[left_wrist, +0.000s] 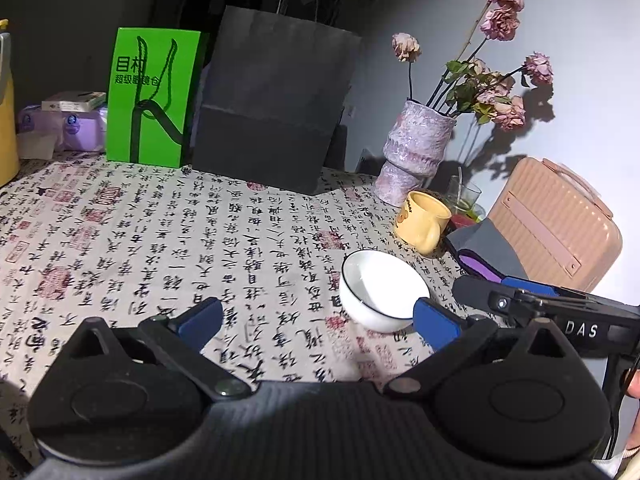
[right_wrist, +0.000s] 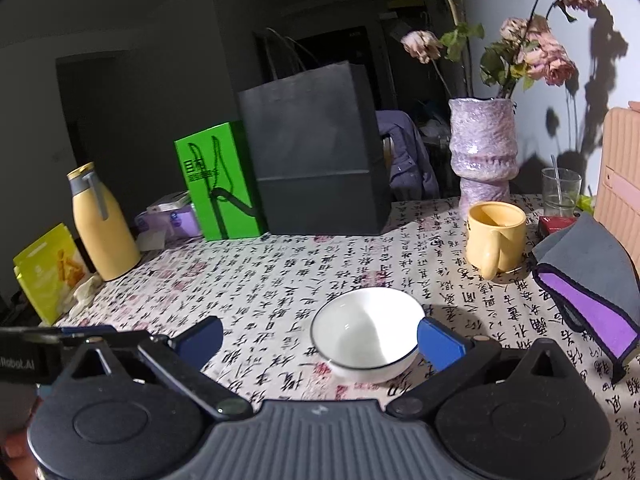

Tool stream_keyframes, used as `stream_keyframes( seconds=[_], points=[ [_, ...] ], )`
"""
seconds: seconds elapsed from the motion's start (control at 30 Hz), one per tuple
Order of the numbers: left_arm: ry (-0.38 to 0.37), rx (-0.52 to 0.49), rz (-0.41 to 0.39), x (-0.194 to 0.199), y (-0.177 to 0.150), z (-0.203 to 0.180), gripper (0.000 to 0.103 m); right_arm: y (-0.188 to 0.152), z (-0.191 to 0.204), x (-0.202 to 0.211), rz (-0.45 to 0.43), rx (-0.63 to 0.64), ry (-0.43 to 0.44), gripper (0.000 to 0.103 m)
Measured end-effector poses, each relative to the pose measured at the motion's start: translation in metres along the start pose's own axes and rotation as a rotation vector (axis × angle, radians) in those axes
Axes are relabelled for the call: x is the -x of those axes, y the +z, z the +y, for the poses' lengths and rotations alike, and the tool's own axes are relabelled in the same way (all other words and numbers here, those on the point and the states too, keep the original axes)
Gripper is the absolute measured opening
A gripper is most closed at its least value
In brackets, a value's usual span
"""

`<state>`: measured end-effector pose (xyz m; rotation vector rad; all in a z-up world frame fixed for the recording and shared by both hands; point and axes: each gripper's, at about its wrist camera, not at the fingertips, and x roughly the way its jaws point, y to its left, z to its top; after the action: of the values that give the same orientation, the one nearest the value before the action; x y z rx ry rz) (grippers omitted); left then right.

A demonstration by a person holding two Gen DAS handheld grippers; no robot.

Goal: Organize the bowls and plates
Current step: 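Close both grippers on the rim of the small white bowl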

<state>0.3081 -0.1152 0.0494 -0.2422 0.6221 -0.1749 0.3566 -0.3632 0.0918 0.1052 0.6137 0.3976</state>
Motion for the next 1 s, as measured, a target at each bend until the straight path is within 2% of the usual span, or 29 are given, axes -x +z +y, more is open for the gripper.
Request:
stream_keyframes(
  seconds=[0.17, 0.4, 0.6, 0.83, 1.0],
  points=[
    [0.019, 0.033, 0.025, -0.024, 0.012, -0.007, 0.103, 0.022, -0.016, -0.023, 0.036, -0.033, -0.017, 0.103],
    [0.062, 0.087, 0.107, -0.067, 0.022, -0.007, 0.103, 0.04, -0.041, -0.069, 0.086, -0.092, -0.033, 0.103],
    [0.108, 0.121, 0.171, -0.102, 0.028, -0.009, 0.103, 0.024, -0.072, -0.094, 0.085, -0.183, 0.019, 0.103],
    [0.156, 0.166, 0.204, -0.146, 0.032, -0.023, 0.103, 0.006, -0.114, -0.101, 0.112, -0.333, 0.024, 0.103],
    [0.181, 0.165, 0.239, -0.171, 0.028, -0.026, 0.103, 0.002, -0.113, -0.107, 0.154, -0.315, 0.008, 0.101]
  ],
)
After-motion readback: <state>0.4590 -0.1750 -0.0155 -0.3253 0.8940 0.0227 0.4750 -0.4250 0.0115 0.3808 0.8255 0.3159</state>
